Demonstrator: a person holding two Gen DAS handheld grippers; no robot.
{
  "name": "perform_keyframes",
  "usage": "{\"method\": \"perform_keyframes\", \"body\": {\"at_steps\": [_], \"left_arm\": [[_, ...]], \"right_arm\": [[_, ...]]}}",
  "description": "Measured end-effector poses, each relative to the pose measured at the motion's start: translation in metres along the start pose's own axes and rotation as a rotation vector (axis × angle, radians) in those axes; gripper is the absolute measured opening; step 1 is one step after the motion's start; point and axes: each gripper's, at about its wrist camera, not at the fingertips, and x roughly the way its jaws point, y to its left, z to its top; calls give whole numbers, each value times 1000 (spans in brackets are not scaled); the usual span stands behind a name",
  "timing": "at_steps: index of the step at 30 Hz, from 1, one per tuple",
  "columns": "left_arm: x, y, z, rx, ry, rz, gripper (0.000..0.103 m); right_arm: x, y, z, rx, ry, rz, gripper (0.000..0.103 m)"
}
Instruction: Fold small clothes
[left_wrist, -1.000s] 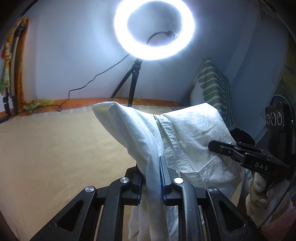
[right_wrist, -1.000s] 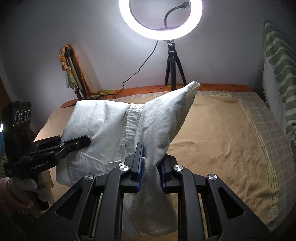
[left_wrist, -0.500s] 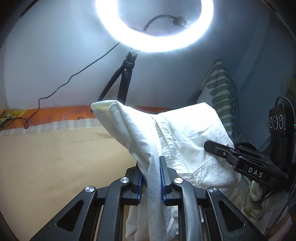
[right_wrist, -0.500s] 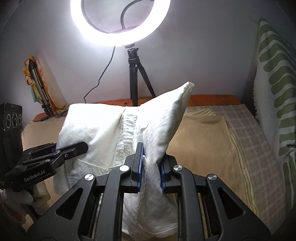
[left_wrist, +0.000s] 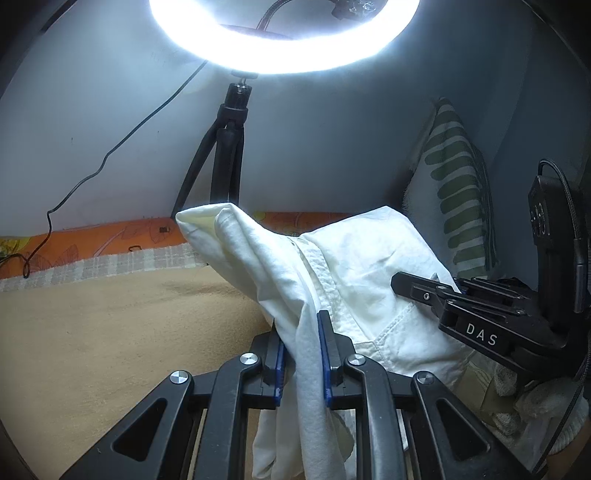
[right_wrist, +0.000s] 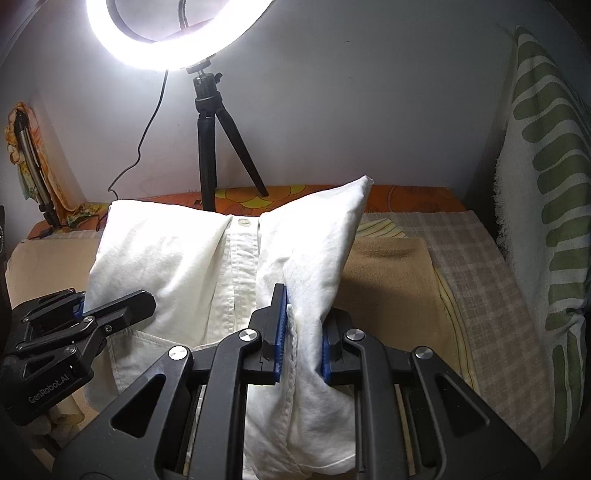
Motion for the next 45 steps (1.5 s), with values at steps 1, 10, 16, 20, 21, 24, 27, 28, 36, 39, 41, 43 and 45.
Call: {"method": "perform_keyframes", "body": {"at_steps": [1, 10, 16, 20, 21, 24, 27, 28, 36, 39, 41, 43, 45], "left_arm": [[1, 0, 1, 1, 1, 3, 13], [2, 1, 0, 11, 11, 31, 19], [-12, 1, -1, 11, 3, 43, 30], [-29, 0, 1, 12, -9, 44, 33], [-35, -1, 1, 16, -14, 45, 34], [-57, -6, 2, 37, -32, 45, 36], [-81, -12, 2, 53, -52, 44, 36], [-91, -13, 1, 55, -60, 43, 36], [-169, -26, -5, 75, -118, 28, 37], [-200, -29, -12, 83, -135, 22, 38], [-218, -30, -17, 90, -145, 21, 41], [-236, -32, -24, 98, -151, 16, 42], [-253, -34, -33, 106, -156, 10, 44]], "right_arm": [[2, 0, 0, -1, 2, -4, 16], [14, -5, -1, 11, 23, -80, 24], [2, -8, -1, 29, 14, -107, 33], [-17, -4, 0, 37, -5, -112, 38], [-23, -3, 0, 40, -13, -107, 39], [-44, 3, 1, 43, -29, -102, 40], [-67, 10, 0, 41, -49, -95, 40], [-75, 14, 1, 42, -57, -93, 40], [-148, 41, -10, 47, -118, -91, 40], [-176, 52, -17, 49, -146, -84, 40], [-193, 59, -23, 57, -158, -74, 42], [-210, 69, -32, 58, -170, -66, 44], [-225, 81, -42, 56, -179, -64, 44]]}}
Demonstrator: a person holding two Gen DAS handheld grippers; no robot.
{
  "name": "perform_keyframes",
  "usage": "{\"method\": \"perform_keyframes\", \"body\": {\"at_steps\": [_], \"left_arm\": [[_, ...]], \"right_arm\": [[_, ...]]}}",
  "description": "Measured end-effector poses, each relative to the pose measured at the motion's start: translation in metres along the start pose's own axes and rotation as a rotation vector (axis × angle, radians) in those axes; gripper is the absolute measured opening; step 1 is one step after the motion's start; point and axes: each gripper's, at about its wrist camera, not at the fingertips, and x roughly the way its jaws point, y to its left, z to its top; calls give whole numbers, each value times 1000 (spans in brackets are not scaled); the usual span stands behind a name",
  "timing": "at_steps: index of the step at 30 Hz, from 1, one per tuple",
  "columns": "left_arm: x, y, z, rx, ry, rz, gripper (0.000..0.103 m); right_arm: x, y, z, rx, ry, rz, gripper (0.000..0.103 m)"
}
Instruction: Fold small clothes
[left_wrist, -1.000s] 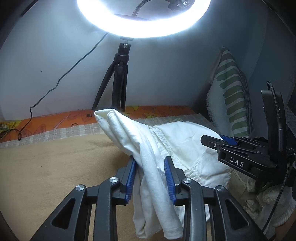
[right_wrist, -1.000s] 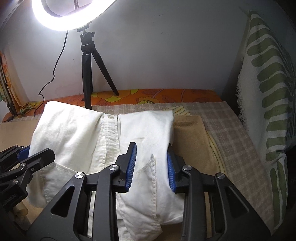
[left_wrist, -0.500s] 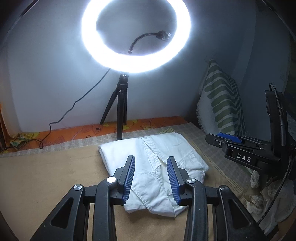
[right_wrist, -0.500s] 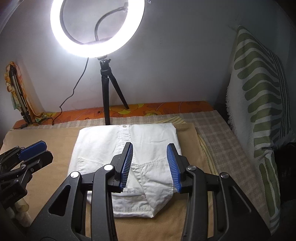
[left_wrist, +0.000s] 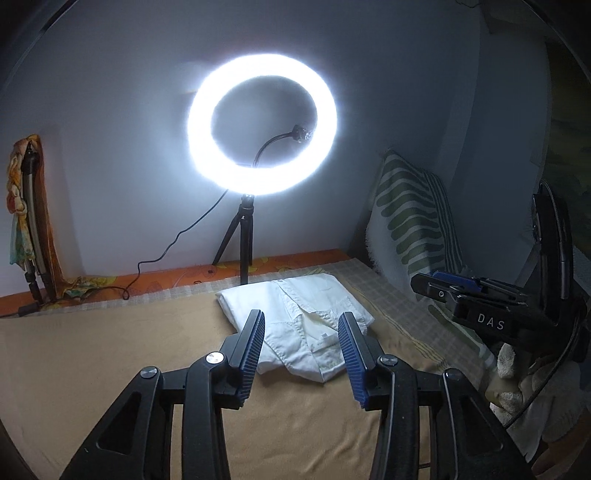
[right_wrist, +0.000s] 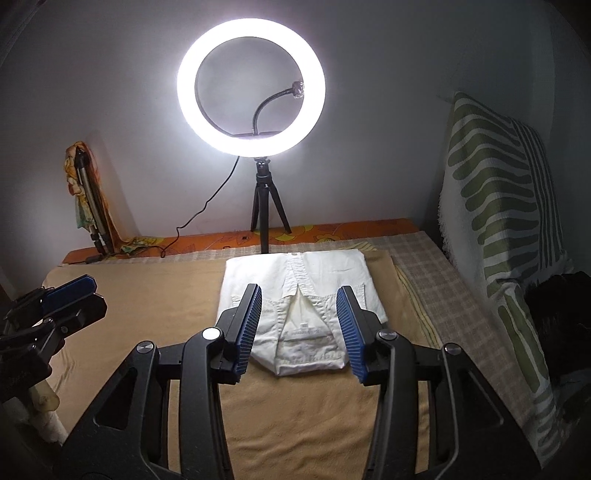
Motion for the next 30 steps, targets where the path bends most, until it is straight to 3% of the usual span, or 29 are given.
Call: {"method": "perform_keyframes", "body": {"at_steps": [2, 5, 6, 17, 20, 26, 30], "left_arm": [[-15, -2, -7, 10, -2, -2, 46], [-36, -5, -19, 25, -5, 0, 48], [-44, -5, -24, 21, -4, 0, 54], [-99, 2, -70, 21, 0, 29, 81], [-109, 3, -83, 29, 5, 43, 86], [-124, -2, -100, 71, -14, 80, 102], [-127, -1, -104, 97, -22, 111, 103]], "right_arm": [[-12, 8, -7, 3, -6, 11, 45], [-32, 20, -23, 8, -18, -4, 62], [-37, 23, -28, 7, -28, -14, 66], [-72, 51, -78, 51, -46, -26, 72], [-74, 57, -91, 65, -46, -26, 91], [-72, 68, -109, 72, -46, -19, 93], [-66, 73, -118, 77, -37, -5, 95]]}}
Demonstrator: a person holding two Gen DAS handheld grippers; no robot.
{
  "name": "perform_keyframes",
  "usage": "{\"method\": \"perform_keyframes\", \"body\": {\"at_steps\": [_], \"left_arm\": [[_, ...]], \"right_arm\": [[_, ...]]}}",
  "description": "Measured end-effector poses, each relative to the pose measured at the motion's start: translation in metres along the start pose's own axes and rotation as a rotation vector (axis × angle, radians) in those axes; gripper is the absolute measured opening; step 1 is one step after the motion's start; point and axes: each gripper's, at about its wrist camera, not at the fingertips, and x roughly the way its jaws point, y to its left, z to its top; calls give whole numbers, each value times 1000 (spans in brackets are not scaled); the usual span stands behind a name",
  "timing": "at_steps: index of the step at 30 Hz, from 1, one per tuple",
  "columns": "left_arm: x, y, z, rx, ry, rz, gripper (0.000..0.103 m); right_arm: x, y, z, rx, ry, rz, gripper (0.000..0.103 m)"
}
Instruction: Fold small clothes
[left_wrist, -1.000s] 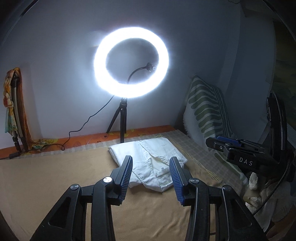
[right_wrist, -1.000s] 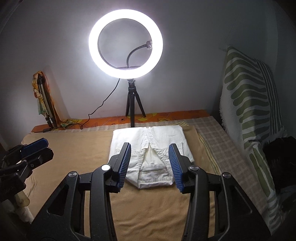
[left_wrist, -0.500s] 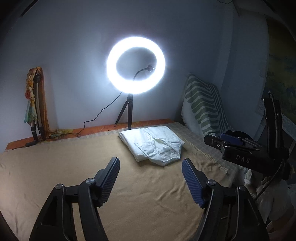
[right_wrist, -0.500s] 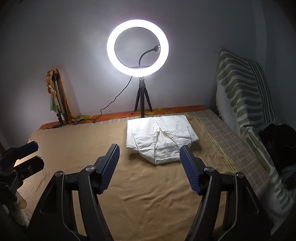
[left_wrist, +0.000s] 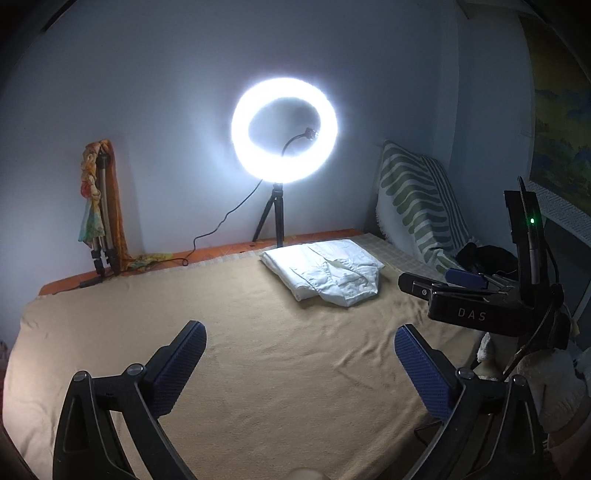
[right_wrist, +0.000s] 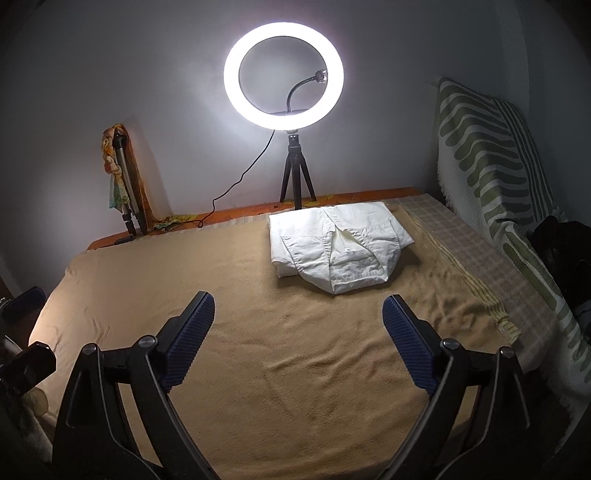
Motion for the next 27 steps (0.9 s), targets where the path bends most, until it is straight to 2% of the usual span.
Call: {"method": "perform_keyframes", "body": {"at_steps": [4, 10, 12, 27], "left_arm": [[5, 0, -6, 46, 28, 17, 103], [8, 1, -15, 38, 37, 24, 103], [11, 0, -16, 46, 51, 31, 103], [10, 7, -18, 27, 77, 57, 103]], "right_arm": [[5, 5, -7, -13, 11, -10, 95], [8, 4, -9, -8, 18, -12, 95], [8, 2, -9, 7, 17, -9, 103], [15, 3, -12, 47, 35, 4, 103]]}}
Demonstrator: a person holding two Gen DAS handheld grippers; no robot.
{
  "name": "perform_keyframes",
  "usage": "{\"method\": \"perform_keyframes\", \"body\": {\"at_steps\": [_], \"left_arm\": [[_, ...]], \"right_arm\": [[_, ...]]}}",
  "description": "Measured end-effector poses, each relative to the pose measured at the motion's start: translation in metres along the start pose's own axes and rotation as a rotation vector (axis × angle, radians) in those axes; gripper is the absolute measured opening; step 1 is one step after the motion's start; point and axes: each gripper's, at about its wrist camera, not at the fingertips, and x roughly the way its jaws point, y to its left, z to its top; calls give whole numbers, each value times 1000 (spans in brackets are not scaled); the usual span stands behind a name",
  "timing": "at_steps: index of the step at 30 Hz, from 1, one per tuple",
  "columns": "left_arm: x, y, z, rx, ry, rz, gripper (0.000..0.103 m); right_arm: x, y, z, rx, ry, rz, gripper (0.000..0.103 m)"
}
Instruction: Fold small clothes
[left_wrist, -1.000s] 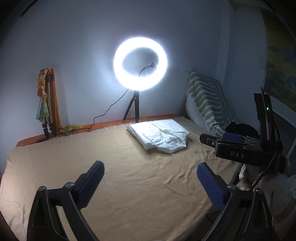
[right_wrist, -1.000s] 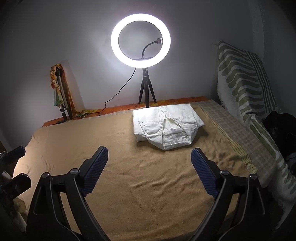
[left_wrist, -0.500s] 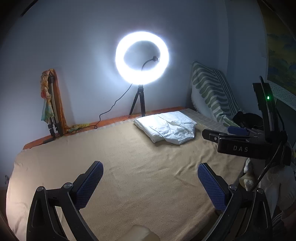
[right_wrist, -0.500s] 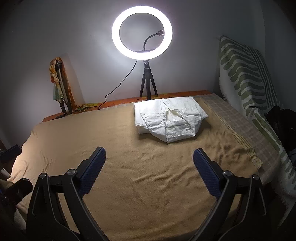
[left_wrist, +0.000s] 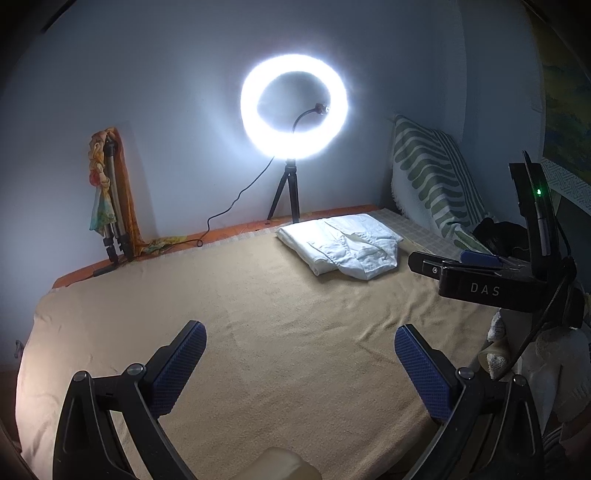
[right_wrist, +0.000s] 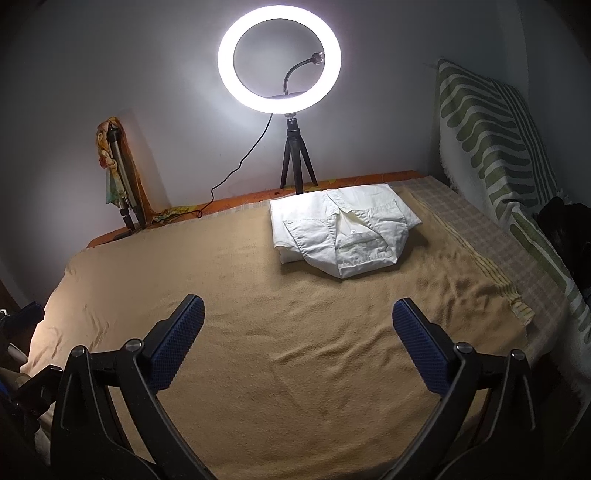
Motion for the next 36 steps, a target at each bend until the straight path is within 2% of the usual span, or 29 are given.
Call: {"method": "perform_keyframes", "body": {"at_steps": [36], "left_arm": [[-6, -2, 2, 9, -8, 8, 103]], "right_arm": [[7, 3, -3, -19, 29, 23, 103]]}}
